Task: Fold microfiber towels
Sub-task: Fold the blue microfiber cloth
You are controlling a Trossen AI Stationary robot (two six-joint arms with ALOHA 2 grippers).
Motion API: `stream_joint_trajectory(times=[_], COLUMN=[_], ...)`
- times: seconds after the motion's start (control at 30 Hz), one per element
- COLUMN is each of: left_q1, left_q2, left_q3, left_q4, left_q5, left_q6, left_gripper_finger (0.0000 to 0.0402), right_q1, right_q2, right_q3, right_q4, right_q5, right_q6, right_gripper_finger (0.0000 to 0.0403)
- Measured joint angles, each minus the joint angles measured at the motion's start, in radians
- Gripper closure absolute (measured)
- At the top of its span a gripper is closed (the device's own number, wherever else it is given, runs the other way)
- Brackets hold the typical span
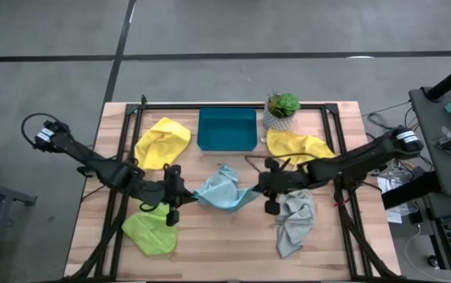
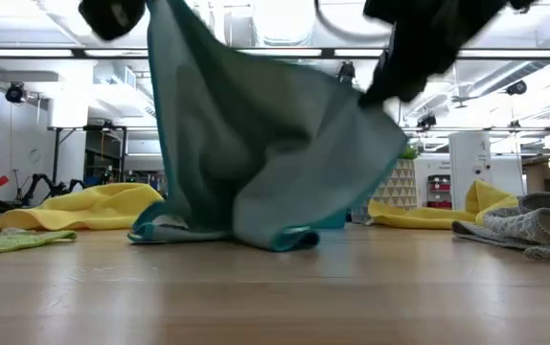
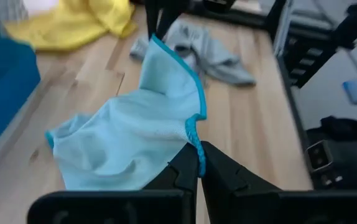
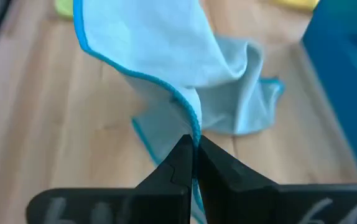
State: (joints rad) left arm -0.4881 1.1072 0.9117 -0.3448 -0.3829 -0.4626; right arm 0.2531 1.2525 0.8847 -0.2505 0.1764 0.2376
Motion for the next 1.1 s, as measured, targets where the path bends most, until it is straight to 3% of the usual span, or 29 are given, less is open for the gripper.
stream_joint_trajectory(times=[0.27,0.47,0.63,0.87,1.1], left_q1=[0.002,0.005,0.046,0.192,0.315], left_q2=[-0.071,-0.138,-0.207,-0.273,-0.296], left_q3=[0.127,0.228,0.266,0.291,0.338], left_q4=[-0.036,-0.263,-0.302,-0.301,-0.301], left_q5=[-0.01,-0.062,-0.11,-0.116,-0.045], left_q6=[0.16,0.165,0.222,0.296,0.42], left_gripper_finger=[0.0402,0.0402,0.0401,0.0402,0.0402], right_q1=[0.0,-0.002,-0.028,-0.103,-0.192], right_q2=[-0.09,-0.087,-0.084,-0.084,-0.085], right_q3=[0.247,0.413,0.519,0.635,0.72], right_q4=[-0.323,-0.502,-0.56,-0.613,-0.614], right_q5=[-0.001,0.01,0.063,0.172,0.175], right_q6=[-0.027,-0.109,-0.18,-0.296,-0.416], right_gripper_finger=[0.0394,0.0394,0.0394,0.0394,0.0394])
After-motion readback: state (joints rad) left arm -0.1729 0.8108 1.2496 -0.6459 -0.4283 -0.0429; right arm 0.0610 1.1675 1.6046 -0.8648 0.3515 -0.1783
